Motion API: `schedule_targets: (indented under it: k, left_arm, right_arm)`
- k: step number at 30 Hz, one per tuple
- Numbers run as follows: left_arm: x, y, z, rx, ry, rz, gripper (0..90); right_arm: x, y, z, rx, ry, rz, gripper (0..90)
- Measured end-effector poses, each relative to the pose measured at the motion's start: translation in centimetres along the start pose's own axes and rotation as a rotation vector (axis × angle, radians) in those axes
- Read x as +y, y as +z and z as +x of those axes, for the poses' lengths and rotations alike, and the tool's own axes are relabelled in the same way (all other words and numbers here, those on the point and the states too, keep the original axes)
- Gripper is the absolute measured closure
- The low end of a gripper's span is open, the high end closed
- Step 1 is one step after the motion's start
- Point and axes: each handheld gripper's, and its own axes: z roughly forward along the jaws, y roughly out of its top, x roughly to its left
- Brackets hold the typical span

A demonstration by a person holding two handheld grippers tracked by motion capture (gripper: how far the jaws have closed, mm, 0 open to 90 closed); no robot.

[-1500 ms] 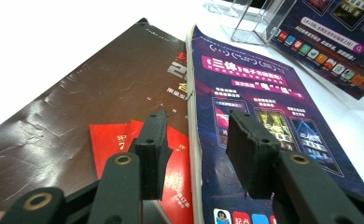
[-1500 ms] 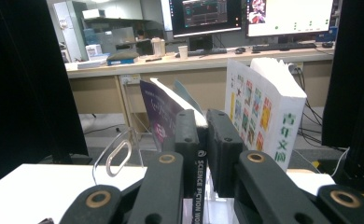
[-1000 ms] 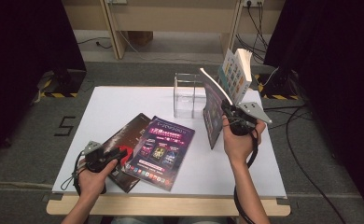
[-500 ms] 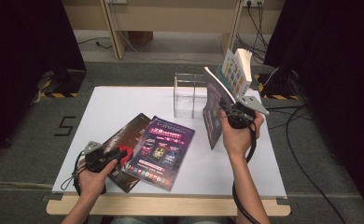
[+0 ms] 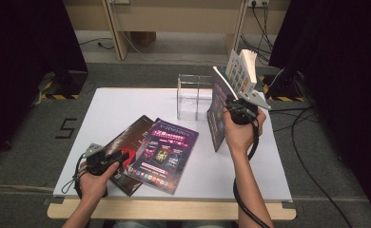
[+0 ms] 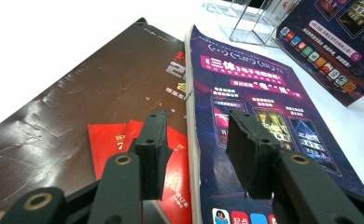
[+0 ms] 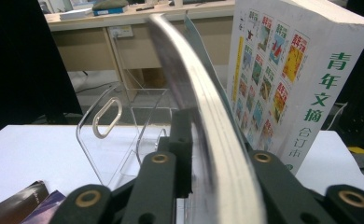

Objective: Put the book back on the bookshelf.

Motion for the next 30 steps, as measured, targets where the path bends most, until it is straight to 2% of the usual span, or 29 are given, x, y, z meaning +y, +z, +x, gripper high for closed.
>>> schedule_targets:
  k: [4,11,20,30]
  left_arm:
    - [0.0,0.0,0.0,-0.001,0.0,0.001,57.9]
    - [0.0,0.1,0.0,-0.001,0.0,0.003,57.9]
    - [0.0,0.0,0.1,0.003,0.0,-0.001,58.1]
    - [0.1,-0.1,0.3,0.005,0.0,-0.009,58.2]
  right_arm:
    - [0.2,0.1,0.0,0.001,0.011,0.017,84.1]
    - [0.5,0.1,0.0,0.016,0.015,0.028,84.5]
    - [1.7,0.1,1.1,0.032,-0.016,-0.009,84.6]
    - [3.2,0.5,1.7,0.031,-0.014,-0.045,84.5]
